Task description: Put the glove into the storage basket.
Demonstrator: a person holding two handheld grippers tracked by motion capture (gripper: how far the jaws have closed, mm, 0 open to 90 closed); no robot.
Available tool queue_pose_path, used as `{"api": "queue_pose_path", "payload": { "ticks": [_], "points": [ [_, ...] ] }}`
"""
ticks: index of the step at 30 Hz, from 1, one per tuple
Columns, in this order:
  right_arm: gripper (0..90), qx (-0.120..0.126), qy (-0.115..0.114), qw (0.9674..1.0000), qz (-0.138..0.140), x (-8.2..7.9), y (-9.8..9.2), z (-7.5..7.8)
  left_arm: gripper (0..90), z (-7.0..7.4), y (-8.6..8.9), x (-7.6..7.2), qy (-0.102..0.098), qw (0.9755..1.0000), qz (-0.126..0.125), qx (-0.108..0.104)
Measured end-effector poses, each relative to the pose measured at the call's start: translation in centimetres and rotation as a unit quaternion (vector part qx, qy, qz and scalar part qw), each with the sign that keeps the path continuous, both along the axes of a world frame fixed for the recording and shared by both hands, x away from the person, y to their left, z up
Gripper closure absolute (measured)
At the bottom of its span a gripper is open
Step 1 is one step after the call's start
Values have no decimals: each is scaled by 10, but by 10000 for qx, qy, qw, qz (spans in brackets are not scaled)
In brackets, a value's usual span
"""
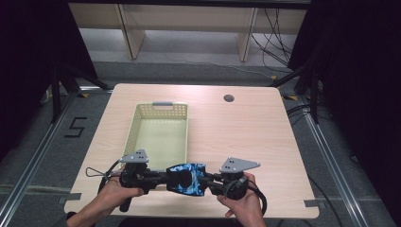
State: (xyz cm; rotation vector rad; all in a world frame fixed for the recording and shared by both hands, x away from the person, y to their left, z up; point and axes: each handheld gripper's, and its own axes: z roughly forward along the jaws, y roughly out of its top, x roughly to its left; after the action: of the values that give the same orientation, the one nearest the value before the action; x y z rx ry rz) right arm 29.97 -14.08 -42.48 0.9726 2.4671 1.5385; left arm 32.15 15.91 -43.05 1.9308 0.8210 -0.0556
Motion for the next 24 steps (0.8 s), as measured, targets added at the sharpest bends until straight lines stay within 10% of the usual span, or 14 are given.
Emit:
{"api": "queue_pose_path", "payload": {
  "ticks": [24],
  "points": [
    [797, -77, -90, 9995, 278, 33, 33, 23, 830, 17, 34, 21, -83, 9994, 339, 46]
  ]
}}
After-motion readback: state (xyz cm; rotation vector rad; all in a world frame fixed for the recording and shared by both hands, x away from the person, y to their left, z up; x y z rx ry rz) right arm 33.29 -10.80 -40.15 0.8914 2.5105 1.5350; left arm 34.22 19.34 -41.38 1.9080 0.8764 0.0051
